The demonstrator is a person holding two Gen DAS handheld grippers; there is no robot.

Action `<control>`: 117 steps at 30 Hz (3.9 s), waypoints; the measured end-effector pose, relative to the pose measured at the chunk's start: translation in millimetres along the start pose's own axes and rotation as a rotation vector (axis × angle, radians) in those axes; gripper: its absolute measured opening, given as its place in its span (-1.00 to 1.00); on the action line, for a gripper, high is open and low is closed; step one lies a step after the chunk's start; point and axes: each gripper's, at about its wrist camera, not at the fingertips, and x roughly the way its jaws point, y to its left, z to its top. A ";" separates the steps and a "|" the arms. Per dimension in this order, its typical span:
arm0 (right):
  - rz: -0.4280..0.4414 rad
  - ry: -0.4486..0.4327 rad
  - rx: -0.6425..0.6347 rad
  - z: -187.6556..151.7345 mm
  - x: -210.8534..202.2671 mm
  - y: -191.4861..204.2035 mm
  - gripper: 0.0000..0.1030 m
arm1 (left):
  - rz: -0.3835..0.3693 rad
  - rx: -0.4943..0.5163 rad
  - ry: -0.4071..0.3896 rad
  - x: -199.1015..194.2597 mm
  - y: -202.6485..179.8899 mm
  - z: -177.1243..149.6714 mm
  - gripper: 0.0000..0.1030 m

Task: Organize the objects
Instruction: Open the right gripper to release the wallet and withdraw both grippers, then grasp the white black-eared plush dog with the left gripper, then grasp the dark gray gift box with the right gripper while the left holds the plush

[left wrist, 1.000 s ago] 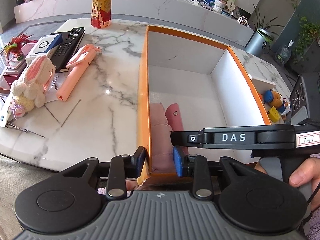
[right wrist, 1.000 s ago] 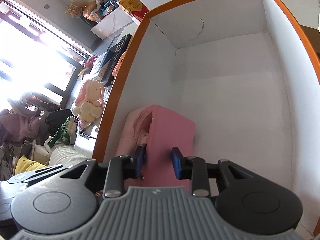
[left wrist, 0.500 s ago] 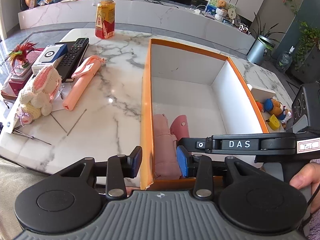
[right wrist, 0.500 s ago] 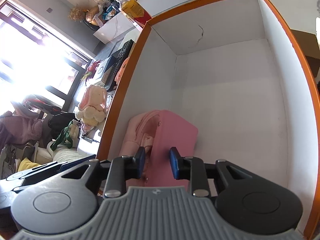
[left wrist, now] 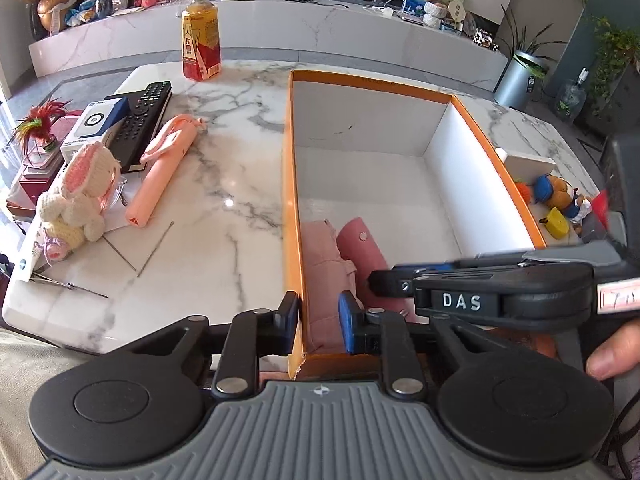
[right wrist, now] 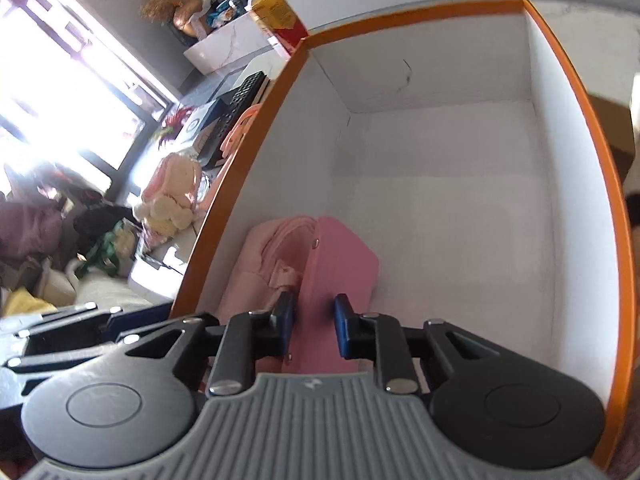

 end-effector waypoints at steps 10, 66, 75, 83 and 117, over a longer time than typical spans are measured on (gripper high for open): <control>0.099 0.073 0.105 5.6 6.2 -16.0 -0.63 | -0.049 -0.038 0.000 -1.2 8.0 -1.4 -0.64; -0.256 -0.237 0.263 -59.2 -182.9 -205.9 -0.34 | -0.230 0.652 0.095 55.6 -239.2 39.7 -0.33; -0.378 -0.194 0.259 -74.8 -190.7 -271.6 -0.24 | -0.028 0.785 0.343 124.5 -266.5 51.7 -0.31; -0.476 -0.150 0.082 -80.2 -190.3 -312.3 -0.02 | -0.031 0.754 0.453 148.4 -281.5 58.4 0.19; -0.669 -0.028 -0.186 -37.6 -126.4 -354.2 0.40 | -0.041 0.616 0.457 169.1 -282.6 56.1 0.39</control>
